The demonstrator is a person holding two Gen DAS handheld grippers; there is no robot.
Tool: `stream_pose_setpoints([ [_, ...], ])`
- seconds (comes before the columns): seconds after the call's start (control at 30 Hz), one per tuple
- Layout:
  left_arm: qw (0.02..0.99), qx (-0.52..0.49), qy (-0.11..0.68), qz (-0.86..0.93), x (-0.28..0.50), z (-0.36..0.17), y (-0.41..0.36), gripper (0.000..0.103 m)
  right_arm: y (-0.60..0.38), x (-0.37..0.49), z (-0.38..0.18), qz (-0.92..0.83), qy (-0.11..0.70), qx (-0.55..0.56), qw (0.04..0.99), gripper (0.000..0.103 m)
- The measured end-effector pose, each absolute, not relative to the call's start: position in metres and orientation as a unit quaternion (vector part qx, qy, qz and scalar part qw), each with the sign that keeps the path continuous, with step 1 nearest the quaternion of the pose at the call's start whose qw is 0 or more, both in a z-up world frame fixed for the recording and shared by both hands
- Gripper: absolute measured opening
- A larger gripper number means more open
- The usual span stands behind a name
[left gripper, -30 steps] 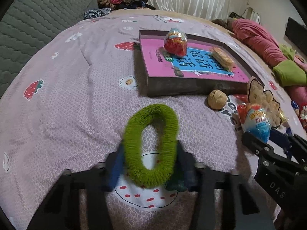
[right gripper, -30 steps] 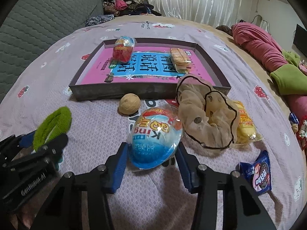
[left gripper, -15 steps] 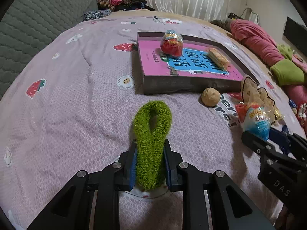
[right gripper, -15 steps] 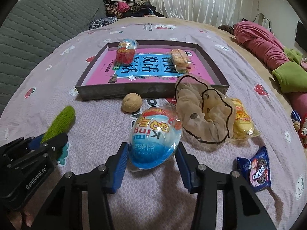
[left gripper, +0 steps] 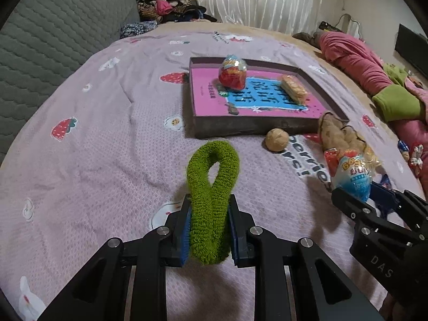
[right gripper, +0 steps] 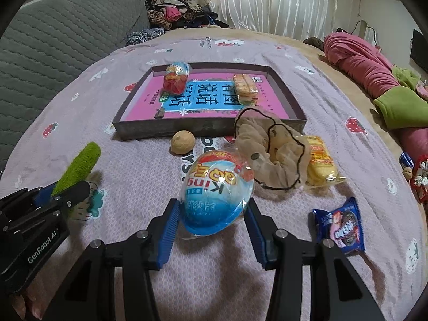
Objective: Organize objects
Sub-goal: 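Grasp and lift the green ring with the left tool while the right tool grasps the blue egg, then carry the green ring and blue egg over the pink book tray with both tools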
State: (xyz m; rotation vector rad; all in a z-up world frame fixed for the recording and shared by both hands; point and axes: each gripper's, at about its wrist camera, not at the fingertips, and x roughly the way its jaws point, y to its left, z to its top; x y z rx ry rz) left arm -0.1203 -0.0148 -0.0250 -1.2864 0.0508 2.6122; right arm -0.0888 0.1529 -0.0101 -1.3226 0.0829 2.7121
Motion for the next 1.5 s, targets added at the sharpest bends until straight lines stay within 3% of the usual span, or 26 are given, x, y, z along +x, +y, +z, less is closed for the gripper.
stream_pose_setpoints([
  [1.5, 0.108, -0.389, 0.026, 0.914, -0.052, 0.065, 0.029, 0.024, 0.193, -0.016, 0.089, 0.93, 0.024, -0.363, 0.046, 0.049],
])
